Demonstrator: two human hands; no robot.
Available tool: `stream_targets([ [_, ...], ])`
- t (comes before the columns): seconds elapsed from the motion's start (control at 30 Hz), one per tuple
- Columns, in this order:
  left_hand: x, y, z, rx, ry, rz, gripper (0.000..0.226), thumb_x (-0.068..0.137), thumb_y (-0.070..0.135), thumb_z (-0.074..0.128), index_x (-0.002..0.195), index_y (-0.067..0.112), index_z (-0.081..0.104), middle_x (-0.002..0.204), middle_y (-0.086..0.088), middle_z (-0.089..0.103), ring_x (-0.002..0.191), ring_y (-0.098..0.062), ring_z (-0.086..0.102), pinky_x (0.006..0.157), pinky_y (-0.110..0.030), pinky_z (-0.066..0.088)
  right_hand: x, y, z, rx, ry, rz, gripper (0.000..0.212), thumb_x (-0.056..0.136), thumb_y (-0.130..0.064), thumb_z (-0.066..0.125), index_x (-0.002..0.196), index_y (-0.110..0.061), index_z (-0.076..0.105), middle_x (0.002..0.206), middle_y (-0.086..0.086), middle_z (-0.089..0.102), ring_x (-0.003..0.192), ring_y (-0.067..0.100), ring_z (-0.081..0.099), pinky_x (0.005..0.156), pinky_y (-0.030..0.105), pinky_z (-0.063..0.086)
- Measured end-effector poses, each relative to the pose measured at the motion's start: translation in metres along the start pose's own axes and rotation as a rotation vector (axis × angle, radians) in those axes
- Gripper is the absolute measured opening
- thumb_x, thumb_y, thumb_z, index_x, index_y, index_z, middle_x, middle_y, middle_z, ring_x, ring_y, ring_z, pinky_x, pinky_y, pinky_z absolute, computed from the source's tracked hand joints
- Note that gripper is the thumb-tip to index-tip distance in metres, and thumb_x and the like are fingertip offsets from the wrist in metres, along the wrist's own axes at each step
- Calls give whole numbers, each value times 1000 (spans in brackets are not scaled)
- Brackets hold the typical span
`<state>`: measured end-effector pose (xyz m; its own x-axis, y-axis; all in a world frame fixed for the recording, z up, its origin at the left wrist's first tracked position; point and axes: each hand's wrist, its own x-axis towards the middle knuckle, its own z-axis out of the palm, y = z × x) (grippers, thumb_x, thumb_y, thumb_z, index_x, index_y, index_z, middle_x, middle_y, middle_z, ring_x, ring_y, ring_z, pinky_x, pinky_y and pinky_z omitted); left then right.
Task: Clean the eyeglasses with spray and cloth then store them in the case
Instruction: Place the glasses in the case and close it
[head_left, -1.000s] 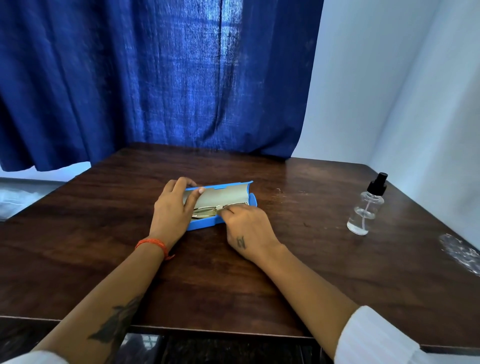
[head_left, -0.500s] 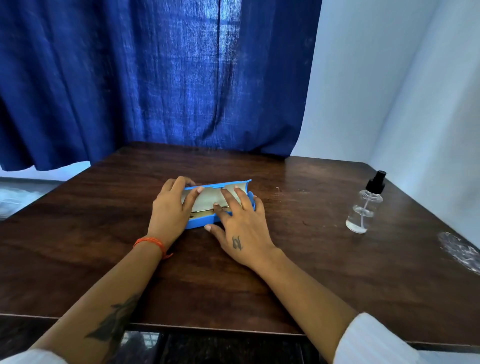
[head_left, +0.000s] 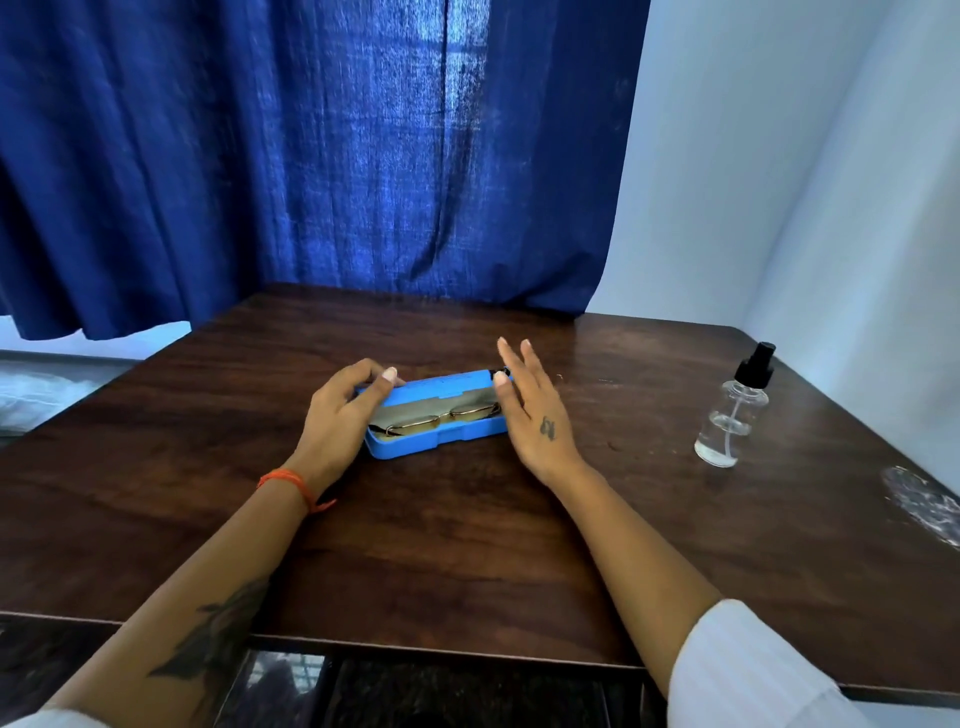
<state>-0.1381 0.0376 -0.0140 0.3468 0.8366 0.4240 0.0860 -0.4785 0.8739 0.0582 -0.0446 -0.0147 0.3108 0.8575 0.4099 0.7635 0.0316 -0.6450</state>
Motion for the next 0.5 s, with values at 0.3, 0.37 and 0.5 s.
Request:
stream_targets([
  [0.3, 1, -3, -6, -4, -156, -48, 23, 80, 3, 67, 82, 26, 68, 96, -1, 67, 93, -19, 60, 88, -39, 47, 1, 4, 2, -37, 12, 3, 42, 99, -28, 41, 136, -10, 44, 134, 6, 43, 117, 11, 43, 91, 9, 25],
  [0.37, 0, -3, -7, 22, -181, -46, 26, 79, 3, 68, 90, 26, 68, 104, -2, 67, 100, -19, 60, 95, -39, 46, 0, 5, 2, -54, 4, -4, 43, 97, -28, 45, 136, -9, 45, 134, 5, 42, 119, 14, 43, 93, 14, 28],
  [0.5, -2, -2, -9, 73, -206, -26, 28, 78, 7, 70, 95, 30, 69, 110, 1, 67, 108, -17, 58, 99, -35, 43, -2, 5, 2, -94, 0, -15, 43, 97, -30, 45, 136, -12, 44, 141, 3, 39, 127, 15, 39, 101, 22, 30],
])
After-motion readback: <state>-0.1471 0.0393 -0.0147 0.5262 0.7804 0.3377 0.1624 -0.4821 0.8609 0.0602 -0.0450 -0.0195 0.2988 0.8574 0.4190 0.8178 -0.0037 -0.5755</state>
